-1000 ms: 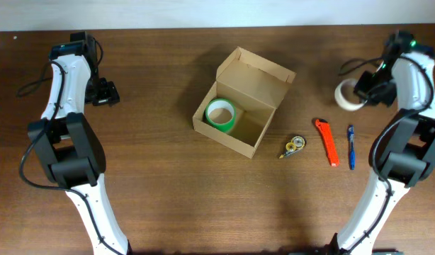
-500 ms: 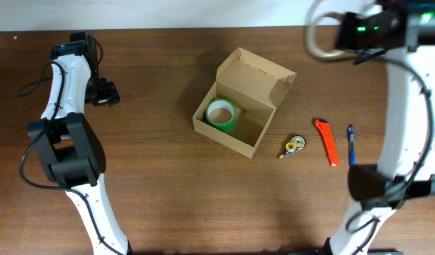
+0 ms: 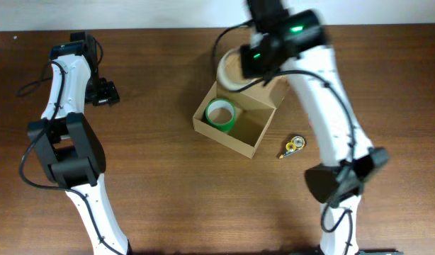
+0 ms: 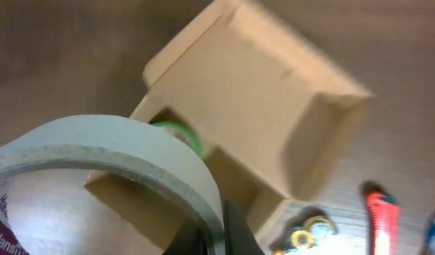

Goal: Pack container
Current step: 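Carry the masking tape over the box with the right gripper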

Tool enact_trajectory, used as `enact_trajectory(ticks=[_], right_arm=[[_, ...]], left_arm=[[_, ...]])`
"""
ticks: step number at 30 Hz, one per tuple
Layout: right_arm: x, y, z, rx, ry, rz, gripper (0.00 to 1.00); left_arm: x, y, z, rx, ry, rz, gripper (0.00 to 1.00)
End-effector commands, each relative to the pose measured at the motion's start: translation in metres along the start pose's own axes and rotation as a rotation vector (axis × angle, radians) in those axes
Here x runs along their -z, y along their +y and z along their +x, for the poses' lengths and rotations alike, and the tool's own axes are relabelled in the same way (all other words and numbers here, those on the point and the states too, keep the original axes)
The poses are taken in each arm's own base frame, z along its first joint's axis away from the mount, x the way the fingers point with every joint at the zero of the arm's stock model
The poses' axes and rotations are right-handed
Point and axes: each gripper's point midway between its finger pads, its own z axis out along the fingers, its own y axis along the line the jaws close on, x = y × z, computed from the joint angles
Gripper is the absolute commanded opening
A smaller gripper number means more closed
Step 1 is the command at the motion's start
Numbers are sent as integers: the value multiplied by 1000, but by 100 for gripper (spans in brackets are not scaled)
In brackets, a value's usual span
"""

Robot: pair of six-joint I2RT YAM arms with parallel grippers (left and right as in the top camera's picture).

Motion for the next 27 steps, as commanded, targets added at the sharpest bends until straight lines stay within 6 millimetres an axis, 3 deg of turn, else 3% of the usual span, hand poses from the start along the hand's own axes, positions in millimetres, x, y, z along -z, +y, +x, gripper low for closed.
enact_trajectory(ticks=[1, 12, 27], right_arm=[[-23, 13, 11, 27, 32, 40, 4], [-81, 16, 34, 124, 107, 43, 4], [-120, 7, 58, 127, 172, 63, 4]], left_arm=[[4, 1, 0, -4, -6, 8, 100], [4, 1, 0, -4, -6, 7, 100], [4, 1, 0, -4, -6, 7, 100]])
